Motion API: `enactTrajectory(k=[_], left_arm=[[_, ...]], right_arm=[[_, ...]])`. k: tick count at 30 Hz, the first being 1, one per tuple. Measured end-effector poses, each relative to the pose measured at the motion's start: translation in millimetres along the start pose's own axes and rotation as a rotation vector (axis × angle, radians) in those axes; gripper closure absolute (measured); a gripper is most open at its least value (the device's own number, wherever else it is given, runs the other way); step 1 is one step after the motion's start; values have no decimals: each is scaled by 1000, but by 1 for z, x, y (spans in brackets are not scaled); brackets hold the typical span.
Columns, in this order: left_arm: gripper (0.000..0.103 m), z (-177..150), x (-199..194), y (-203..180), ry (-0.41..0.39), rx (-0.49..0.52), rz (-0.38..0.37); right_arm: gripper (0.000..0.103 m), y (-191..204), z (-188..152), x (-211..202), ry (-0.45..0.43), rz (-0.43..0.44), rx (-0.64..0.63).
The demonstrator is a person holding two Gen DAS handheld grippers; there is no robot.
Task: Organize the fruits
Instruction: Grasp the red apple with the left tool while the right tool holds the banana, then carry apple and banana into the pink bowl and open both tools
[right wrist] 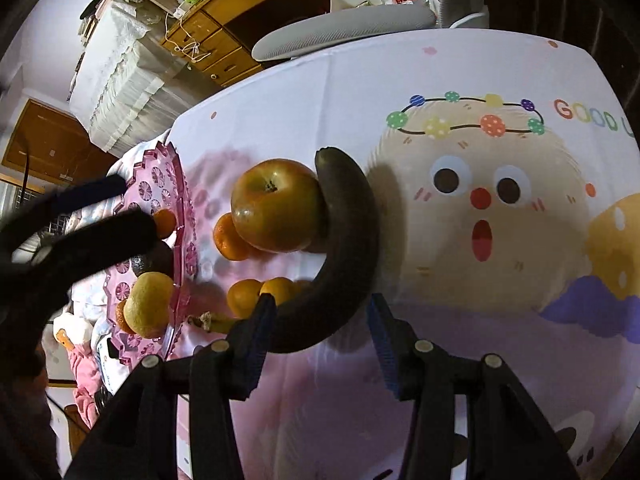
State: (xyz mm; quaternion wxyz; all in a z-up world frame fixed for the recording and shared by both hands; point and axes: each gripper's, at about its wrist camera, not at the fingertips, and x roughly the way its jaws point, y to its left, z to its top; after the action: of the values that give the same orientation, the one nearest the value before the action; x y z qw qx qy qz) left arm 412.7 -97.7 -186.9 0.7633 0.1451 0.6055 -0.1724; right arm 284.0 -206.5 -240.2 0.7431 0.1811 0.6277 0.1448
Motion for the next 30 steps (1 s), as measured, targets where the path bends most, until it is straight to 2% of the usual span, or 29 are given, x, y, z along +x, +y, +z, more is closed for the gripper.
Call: enactTrajectory(k=[7, 12, 19, 27, 28, 30], left_arm=[[22, 24, 47, -20, 141, 179, 14], [19, 29, 72, -29, 201, 247, 26], [19, 35, 93, -30, 225, 238, -3], [21, 40, 112, -29, 250, 216, -18], [22, 40, 112, -28, 246, 207, -26], [32, 38, 112, -24, 239, 179, -67]], right_arm=[[55, 5, 0, 10, -15, -48, 18], [55, 12, -1, 16, -40, -107, 35], [55, 16, -3, 22, -69, -160, 74], [57, 11, 4, 29, -74, -167, 103], [57, 11, 4, 29, -79, -164, 105], [57, 13, 4, 29, -83, -174, 96]])
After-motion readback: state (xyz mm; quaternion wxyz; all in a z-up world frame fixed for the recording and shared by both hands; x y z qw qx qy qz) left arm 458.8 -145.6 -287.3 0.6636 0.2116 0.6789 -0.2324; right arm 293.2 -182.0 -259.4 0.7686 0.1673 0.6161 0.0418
